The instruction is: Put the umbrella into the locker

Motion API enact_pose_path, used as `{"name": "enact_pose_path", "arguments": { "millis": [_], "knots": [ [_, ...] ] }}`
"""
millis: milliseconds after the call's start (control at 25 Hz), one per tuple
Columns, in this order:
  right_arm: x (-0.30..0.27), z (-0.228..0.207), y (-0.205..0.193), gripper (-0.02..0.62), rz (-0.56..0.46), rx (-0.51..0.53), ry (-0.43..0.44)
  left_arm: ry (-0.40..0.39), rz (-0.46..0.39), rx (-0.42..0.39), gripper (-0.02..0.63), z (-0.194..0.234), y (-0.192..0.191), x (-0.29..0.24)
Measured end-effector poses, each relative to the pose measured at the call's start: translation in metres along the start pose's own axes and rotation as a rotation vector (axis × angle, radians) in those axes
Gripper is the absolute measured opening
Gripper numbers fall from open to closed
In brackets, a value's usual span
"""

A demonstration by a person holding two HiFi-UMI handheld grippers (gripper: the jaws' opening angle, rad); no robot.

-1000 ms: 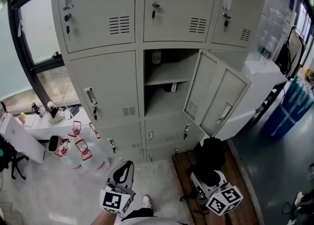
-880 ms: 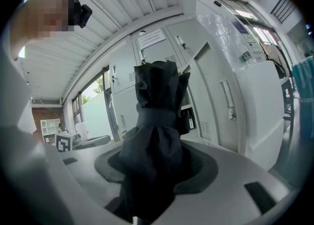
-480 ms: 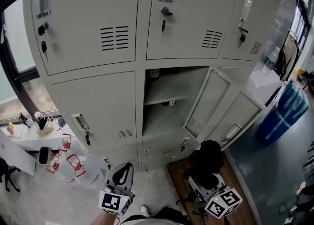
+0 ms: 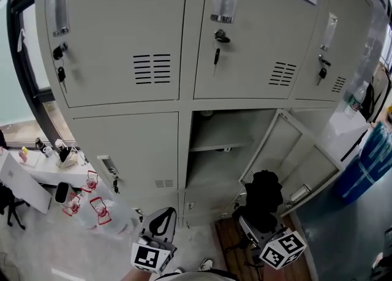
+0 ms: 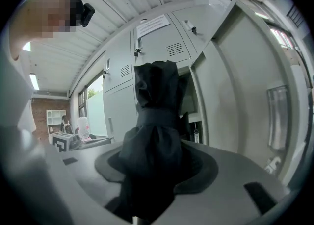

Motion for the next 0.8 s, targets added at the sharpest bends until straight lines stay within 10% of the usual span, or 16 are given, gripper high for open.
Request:
{"name": "enact_pose_path", "arguments": {
  "millis": [800],
  "knots": [
    [-0.081, -0.040, 0.077, 0.238, 0.002, 0.201, -0.059, 0.010, -0.026, 0.061, 0.028, -0.011, -0.004, -0.007]
  ]
}}
Point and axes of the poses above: the fingertips, and each gripper's own axes: x backward along the fingers, z to its left, y out of its top, the point moved 6 cm from there along x, backward along the fingers, and after that the axes turned 10 degrees about -x, right-handed, at the moved point
